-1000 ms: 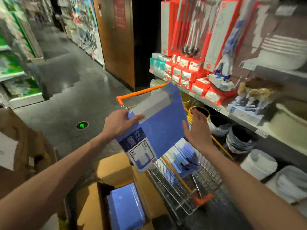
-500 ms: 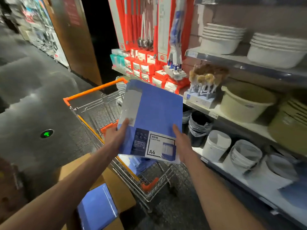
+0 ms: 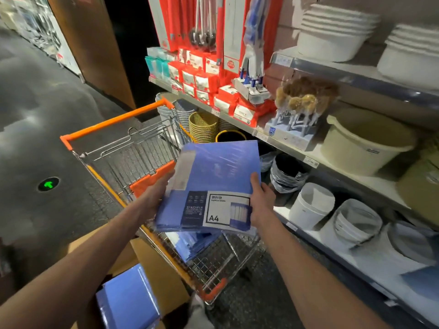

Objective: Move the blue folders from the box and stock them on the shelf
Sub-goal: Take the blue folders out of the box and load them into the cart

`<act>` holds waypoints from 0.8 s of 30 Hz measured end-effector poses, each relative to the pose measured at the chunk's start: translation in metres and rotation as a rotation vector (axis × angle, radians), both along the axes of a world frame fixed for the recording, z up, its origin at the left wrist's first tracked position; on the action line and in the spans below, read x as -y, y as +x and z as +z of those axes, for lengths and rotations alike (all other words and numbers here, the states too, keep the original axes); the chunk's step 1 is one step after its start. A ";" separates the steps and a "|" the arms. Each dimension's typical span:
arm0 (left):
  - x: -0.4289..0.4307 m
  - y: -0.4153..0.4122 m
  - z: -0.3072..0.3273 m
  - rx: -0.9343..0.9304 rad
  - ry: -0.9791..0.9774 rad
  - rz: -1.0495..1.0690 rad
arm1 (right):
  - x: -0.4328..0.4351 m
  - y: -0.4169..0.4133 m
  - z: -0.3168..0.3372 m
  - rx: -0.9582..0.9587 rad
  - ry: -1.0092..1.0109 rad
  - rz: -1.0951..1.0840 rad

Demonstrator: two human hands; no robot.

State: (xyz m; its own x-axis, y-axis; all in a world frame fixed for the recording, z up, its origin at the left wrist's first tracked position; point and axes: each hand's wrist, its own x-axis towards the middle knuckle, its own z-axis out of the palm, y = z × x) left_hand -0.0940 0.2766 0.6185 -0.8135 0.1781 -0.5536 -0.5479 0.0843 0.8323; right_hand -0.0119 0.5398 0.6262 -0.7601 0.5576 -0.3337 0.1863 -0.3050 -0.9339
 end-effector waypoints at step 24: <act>0.020 -0.170 -0.156 -0.116 -0.588 0.482 | 0.040 -0.214 -0.125 0.509 0.753 0.795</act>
